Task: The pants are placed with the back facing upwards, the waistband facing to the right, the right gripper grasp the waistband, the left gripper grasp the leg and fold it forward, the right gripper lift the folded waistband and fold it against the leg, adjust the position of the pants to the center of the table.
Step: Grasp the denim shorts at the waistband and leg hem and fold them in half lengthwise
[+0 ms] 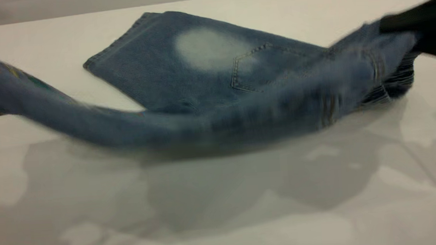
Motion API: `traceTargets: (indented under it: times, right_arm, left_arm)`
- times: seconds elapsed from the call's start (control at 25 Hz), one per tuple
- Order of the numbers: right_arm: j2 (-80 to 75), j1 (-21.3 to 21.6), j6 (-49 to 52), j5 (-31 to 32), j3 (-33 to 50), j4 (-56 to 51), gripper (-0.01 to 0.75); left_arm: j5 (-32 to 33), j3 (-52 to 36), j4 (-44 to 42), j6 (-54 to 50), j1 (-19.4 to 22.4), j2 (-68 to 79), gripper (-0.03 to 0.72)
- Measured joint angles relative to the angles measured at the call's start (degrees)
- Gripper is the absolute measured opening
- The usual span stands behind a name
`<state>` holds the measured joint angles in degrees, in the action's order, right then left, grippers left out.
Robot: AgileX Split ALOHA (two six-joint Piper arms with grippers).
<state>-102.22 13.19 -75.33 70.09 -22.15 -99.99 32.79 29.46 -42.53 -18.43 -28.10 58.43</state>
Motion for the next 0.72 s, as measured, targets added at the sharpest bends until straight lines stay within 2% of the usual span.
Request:
traceTargets:
  times: [0.12, 0.2, 0.4, 0.56, 0.72]
  right_arm:
    - [0.1, 0.0, 3.7, -0.4, -1.3, -0.1, 0.036]
    - [0.1, 0.0, 5.9, -3.4, -1.3, 0.2, 0.036]
    - [0.0, 0.0, 8.5, -7.8, -3.1, 0.2, 0.036]
    - [-0.1, 0.0, 12.7, -12.7, -6.5, 0.1, 0.036]
    - [-0.2, 0.0, 16.9, -17.4, -9.4, 0.0, 0.036]
  left_arm:
    - [-0.3, 1.9, -12.3, -11.4, 0.0, 2.0, 0.037]
    - [-1.6, 3.6, -19.7, -18.1, 0.1, 5.9, 0.037]
    - [-5.2, 11.5, -35.8, -32.2, 3.5, 20.0, 0.037]
    - [-9.0, 19.6, -44.4, -37.5, 6.1, 31.5, 0.037]
    - [-10.4, 27.8, -48.9, -37.7, 6.4, 42.0, 0.037]
